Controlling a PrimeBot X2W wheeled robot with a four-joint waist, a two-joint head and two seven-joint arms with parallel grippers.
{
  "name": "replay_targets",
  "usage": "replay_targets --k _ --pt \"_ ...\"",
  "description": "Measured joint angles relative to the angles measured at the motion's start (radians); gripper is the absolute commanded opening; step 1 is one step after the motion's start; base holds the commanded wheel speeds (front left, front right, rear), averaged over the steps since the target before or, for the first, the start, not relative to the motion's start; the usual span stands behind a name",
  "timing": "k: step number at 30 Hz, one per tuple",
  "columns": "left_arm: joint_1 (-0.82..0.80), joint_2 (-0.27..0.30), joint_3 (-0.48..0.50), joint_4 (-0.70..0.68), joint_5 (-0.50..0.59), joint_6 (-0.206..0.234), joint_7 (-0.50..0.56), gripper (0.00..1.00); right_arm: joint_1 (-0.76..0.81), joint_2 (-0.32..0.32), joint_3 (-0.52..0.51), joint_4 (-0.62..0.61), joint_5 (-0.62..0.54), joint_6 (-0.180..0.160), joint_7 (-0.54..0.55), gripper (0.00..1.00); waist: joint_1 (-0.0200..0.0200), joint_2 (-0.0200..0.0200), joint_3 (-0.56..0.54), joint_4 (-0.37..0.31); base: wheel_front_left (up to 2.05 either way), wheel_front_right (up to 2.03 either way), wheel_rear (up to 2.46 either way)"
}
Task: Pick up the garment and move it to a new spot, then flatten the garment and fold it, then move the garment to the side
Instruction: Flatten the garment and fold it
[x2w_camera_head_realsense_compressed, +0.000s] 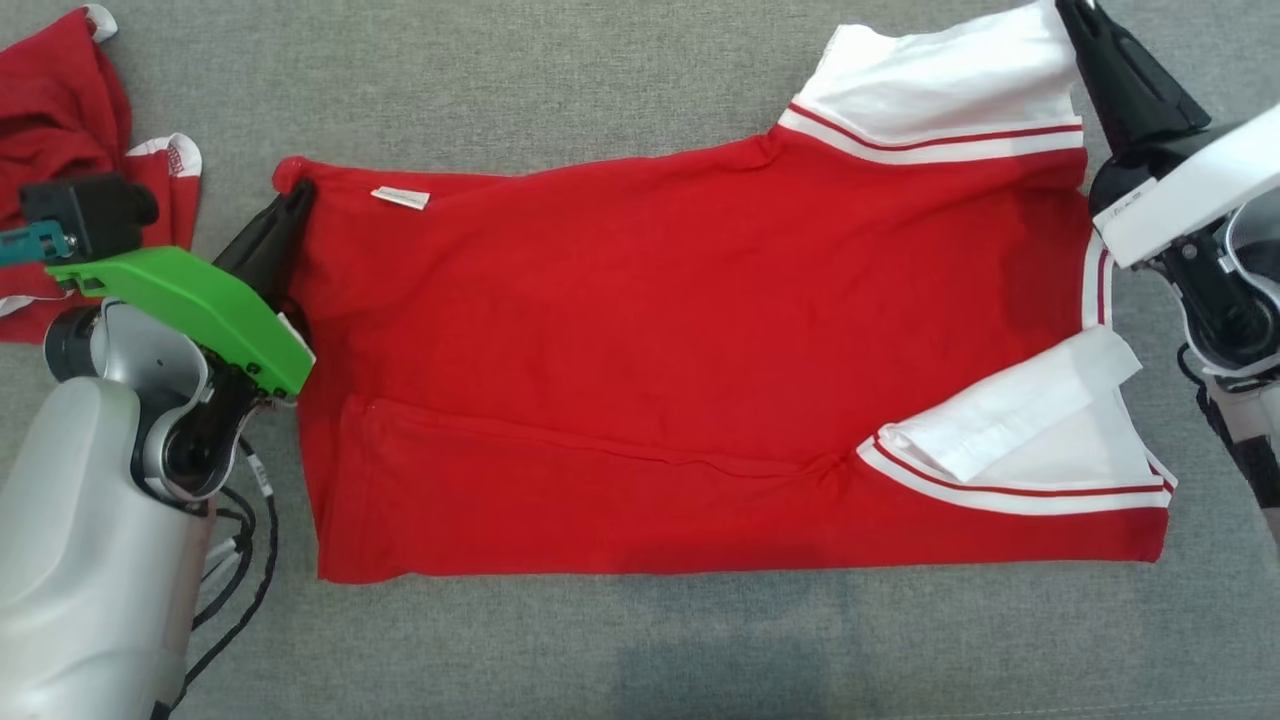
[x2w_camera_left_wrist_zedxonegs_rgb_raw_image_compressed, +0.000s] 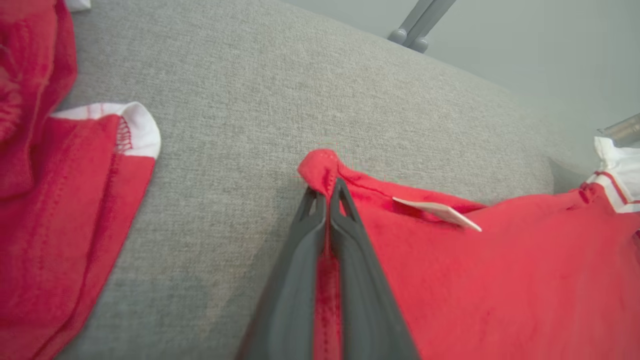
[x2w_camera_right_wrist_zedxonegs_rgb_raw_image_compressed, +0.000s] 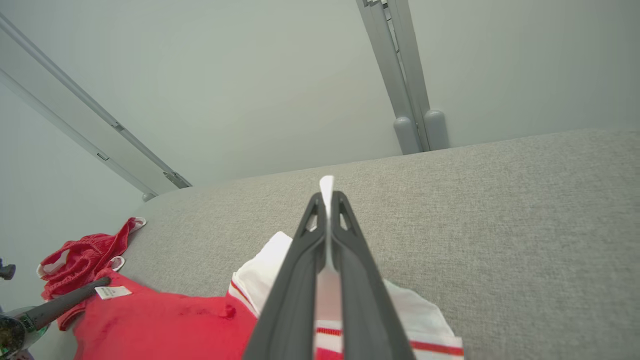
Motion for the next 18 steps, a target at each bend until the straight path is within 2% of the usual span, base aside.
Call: replay_targets --k 5,18 --pt "0.046 0.039 -0.017 -0.027 0.024 -0.001 -0.013 0.00 0.062 0.009 0.001 -0.049 0.016 0.003 -0.028 0.00 0.0000 0.0000 -0.005 -0.025 0.00 0.00 0.00" --pt "0.101 0.075 -0.038 -0.091 0.033 -0.001 -0.062 0.00 0.197 -0.008 -0.018 -0.157 0.025 0.005 -0.078 0.00 0.0000 0.0000 -0.044 -0.043 0.00 0.00 0.00"
